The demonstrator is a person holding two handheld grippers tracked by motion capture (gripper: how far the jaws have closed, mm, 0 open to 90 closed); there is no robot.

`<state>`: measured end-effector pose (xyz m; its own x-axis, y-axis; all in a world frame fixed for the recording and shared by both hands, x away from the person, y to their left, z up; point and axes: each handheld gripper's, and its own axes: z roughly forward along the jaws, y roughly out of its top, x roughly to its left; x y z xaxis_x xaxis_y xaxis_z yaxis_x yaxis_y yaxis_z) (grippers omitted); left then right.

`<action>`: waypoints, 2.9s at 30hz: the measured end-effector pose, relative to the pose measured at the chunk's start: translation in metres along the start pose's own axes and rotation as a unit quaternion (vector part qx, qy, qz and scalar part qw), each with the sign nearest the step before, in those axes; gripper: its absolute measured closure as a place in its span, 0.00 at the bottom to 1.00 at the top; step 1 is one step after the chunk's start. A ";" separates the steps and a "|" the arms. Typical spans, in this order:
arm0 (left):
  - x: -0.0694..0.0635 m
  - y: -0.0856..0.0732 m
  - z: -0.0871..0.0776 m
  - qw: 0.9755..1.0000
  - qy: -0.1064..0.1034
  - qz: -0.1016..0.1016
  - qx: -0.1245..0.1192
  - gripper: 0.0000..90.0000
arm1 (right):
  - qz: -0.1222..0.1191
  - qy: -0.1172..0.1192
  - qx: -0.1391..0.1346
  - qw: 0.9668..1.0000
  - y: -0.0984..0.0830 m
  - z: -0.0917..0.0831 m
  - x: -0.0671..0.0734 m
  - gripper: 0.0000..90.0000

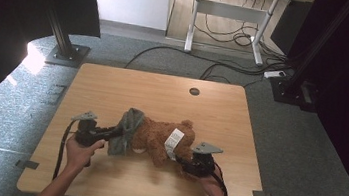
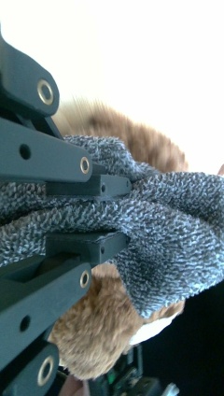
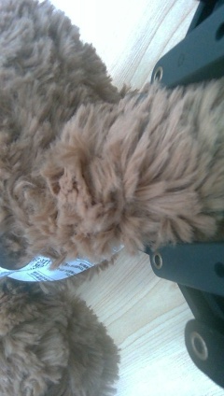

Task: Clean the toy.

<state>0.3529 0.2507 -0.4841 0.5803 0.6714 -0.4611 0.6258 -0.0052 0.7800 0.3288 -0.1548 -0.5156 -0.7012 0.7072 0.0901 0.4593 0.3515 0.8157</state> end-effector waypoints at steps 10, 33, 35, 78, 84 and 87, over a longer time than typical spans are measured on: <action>-0.049 0.037 0.033 0.998 -0.054 0.044 0.001 0.84 | -0.028 -0.001 -0.009 1.000 0.000 0.002 0.005 0.62; -0.109 0.046 0.119 0.987 -0.062 0.100 0.112 0.84 | -0.049 0.007 -0.023 0.998 -0.005 0.005 0.005 0.63; -0.100 0.048 0.111 0.989 -0.044 0.095 0.108 0.84 | -0.049 0.009 -0.025 0.998 -0.006 0.005 0.005 0.63; -0.007 -0.015 0.004 0.999 -0.048 -0.008 0.016 0.84 | -0.017 0.061 -0.003 0.998 0.006 0.008 0.017 0.55; 0.000 -0.016 -0.005 0.999 -0.030 -0.015 0.005 0.84 | -0.020 0.060 -0.007 0.998 0.002 0.007 0.014 0.62; 0.012 -0.014 -0.010 0.999 -0.017 -0.029 0.006 0.84 | -0.015 0.059 -0.012 0.998 0.001 0.007 0.010 0.63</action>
<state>0.3460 0.2660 -0.4968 0.5607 0.6448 -0.5195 0.6649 0.0233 0.7466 0.3259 -0.1439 -0.5180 -0.7736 0.6199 0.1313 0.4262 0.3557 0.8318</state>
